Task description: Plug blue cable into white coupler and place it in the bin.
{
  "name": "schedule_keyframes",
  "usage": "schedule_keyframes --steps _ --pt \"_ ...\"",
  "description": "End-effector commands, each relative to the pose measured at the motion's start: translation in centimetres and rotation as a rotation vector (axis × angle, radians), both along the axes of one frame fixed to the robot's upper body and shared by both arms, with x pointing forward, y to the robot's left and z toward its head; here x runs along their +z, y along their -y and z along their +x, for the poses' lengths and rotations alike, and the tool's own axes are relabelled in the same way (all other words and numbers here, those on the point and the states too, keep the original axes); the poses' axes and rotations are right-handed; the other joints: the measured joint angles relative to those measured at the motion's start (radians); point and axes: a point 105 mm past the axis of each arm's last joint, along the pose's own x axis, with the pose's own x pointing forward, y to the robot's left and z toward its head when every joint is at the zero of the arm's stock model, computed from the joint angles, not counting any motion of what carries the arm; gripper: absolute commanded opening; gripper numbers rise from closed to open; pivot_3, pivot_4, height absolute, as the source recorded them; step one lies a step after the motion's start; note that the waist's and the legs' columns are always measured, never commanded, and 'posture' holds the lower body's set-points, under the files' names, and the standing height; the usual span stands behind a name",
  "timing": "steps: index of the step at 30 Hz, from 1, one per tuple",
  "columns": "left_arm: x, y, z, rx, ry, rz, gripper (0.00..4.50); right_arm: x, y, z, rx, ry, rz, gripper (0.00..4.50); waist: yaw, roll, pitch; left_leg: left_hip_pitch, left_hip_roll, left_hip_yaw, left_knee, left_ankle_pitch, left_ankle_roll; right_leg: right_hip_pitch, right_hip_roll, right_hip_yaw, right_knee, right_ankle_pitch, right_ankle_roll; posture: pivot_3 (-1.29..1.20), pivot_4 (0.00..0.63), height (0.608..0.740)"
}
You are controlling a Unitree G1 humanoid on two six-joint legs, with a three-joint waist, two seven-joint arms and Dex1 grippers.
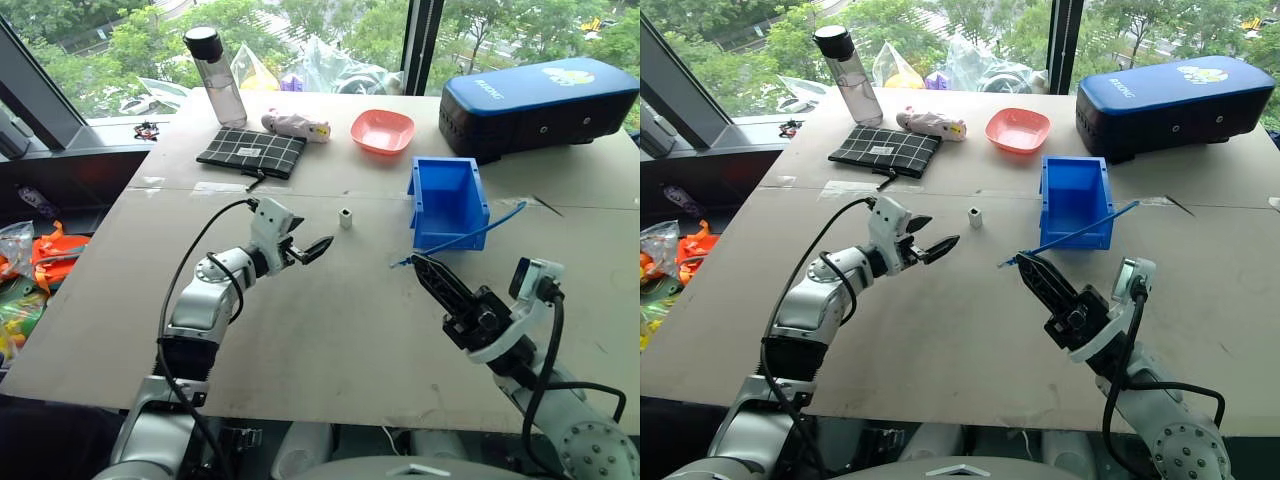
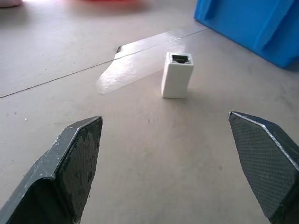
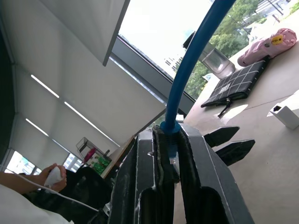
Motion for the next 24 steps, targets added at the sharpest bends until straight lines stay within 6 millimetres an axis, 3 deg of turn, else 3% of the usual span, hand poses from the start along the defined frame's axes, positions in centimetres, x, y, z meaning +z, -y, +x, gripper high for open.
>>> schedule_keyframes --steps 1,13,16,22,24 --pt "0.2 1.2 1.2 -0.012 0.07 0.039 4.38 0.7 0.1 -0.2 0.002 0.031 0.005 0.0 -0.001 0.0 0.0 0.0 0.0 0.0 0.0 0.0 0.0 0.0 0.0 0.0 0.0 0.0 0.0 0.0 0.15 0.736" --pt "0.0 4.8 4.0 0.014 0.156 0.072 4.38 0.8 0.4 -0.7 -0.02 0.032 -0.027 0.0 -0.008 -0.001 0.0 0.0 -0.001 0.0 0.001 -0.001 0.003 0.0 0.0 0.0 0.003 0.0 0.001 0.0 0.15 0.736" --pt "-0.2 5.2 4.1 0.001 0.148 0.07 3.66 0.8 0.4 -0.8 -0.027 0.03 -0.032 0.0 -0.013 -0.001 0.0 0.0 -0.001 0.0 0.001 -0.001 0.003 0.0 0.0 -0.001 0.003 0.0 0.001 0.0 0.15 0.736" --pt "-0.5 4.8 4.2 0.002 0.141 0.069 0.74 0.7 0.6 -0.9 -0.042 0.022 -0.044 0.0 -0.02 -0.001 0.0 0.0 -0.001 0.0 0.001 -0.001 0.003 0.0 0.0 -0.001 0.004 0.0 0.001 0.0 0.15 0.736" --pt "-0.4 4.6 4.1 -0.009 0.149 0.08 0.58 0.5 0.6 -1.0 -0.044 0.018 -0.055 0.0 -0.021 -0.001 0.0 0.0 -0.001 -0.001 0.002 -0.001 0.003 0.0 0.0 -0.001 0.004 0.0 0.001 0.0 0.15 0.736"
